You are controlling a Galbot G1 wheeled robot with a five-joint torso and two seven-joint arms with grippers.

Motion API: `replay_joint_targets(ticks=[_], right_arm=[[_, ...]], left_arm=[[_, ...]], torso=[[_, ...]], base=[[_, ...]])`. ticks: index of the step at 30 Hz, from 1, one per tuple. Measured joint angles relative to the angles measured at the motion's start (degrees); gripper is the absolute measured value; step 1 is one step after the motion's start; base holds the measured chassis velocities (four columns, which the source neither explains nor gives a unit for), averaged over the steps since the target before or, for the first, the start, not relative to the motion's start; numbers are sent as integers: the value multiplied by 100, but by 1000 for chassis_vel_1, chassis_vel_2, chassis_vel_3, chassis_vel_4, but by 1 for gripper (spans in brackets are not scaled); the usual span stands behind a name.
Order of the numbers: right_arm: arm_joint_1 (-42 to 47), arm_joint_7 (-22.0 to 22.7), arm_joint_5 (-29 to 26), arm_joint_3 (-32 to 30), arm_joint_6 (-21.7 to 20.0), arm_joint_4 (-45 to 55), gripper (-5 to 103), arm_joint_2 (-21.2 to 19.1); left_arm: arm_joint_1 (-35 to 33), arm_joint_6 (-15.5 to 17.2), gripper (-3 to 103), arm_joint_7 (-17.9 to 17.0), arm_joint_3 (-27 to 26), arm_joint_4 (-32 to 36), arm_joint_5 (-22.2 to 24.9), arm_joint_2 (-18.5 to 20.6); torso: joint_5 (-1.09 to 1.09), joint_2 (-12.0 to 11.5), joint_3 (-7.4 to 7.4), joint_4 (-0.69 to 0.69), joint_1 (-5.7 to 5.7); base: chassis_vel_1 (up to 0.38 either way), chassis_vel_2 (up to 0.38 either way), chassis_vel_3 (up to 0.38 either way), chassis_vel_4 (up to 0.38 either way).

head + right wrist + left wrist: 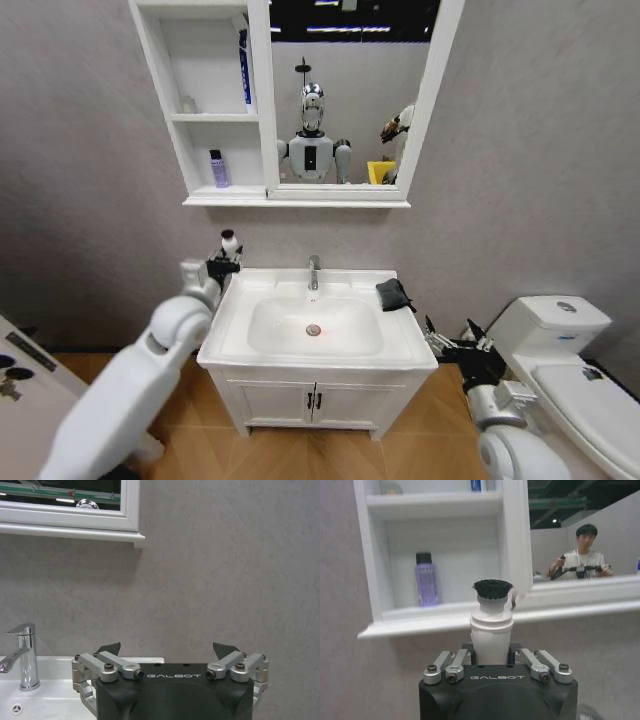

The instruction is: Move facial cleanser and shampoo from washbasin to cabinet, then wipe washbasin with towel.

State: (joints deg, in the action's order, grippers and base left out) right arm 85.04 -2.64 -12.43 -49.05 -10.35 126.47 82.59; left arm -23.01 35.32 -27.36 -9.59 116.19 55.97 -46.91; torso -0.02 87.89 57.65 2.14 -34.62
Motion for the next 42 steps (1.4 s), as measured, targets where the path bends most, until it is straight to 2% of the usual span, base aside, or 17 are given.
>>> replay_joint_targets(ticks=[2,3,5,7,8,9,10,11,13,17,19,26,33,42], right_arm=[[-63,-5,50,81,-14,-8,100,11],[-63,-5,50,81,-14,-8,100,11],[-112,-6,74,118,-39,-10,100,27],[-119,-7,76,119,-44,-10,100,32],[-121,-9,75,107,-55,-10,100,37],[-121,-9,75,107,-55,-10,100,37],[-109,-13,63,66,-56,-11,100,27],[-109,-13,63,66,-56,-11,100,27],[-90,-19,36,3,-51,-36,100,-8],[-98,-22,25,-12,-42,-69,100,-43],[-132,-23,24,14,-44,-82,100,-63],[-150,-23,22,45,-59,-81,100,-73],[-141,-23,-2,11,-58,-97,100,-97],[-53,-47,-24,-47,-4,-103,100,-76]], left_arm=[[1080,108,32,-51,414,-471,541,126],[1080,108,32,-51,414,-471,541,126],[2023,94,32,42,811,-1267,615,-26],[2229,76,32,68,897,-1460,614,-98],[2747,34,32,144,1098,-2012,614,-355],[2747,34,32,144,1098,-2012,614,-355],[3064,16,32,230,1237,-2392,588,-540],[3064,16,32,230,1237,-2392,588,-540],[3404,-58,32,394,1431,-2915,470,-814],[3593,-216,32,496,1612,-3343,310,-1051],[3718,-424,32,653,1728,-3847,12,-1264],[3856,-701,32,878,1875,-4678,-316,-1511],[3841,-717,32,900,1915,-4814,-303,-1609],[3971,-914,32,995,1944,-5299,-501,-1919]], torso=[[2,0,0,-1,0],[2,0,0,-1,0],[2,0,1,0,-1],[2,0,1,-1,-1],[3,0,2,-2,-2],[3,0,2,-2,-2],[3,0,2,-4,-3],[3,0,2,-4,-3],[3,0,2,-1,-2],[3,0,1,-1,-2],[2,0,2,0,-2],[2,-1,1,1,-2],[2,0,0,0,0],[3,0,1,-2,-1]], base=[[0,0,0,0],[0,0,0,0],[0,0,0,0],[0,0,0,0],[0,0,0,0],[0,0,0,0],[0,0,0,0],[0,0,0,0],[0,0,0,0],[0,0,0,0],[0,0,0,0],[0,0,0,0],[0,0,0,0],[0,0,0,0]])
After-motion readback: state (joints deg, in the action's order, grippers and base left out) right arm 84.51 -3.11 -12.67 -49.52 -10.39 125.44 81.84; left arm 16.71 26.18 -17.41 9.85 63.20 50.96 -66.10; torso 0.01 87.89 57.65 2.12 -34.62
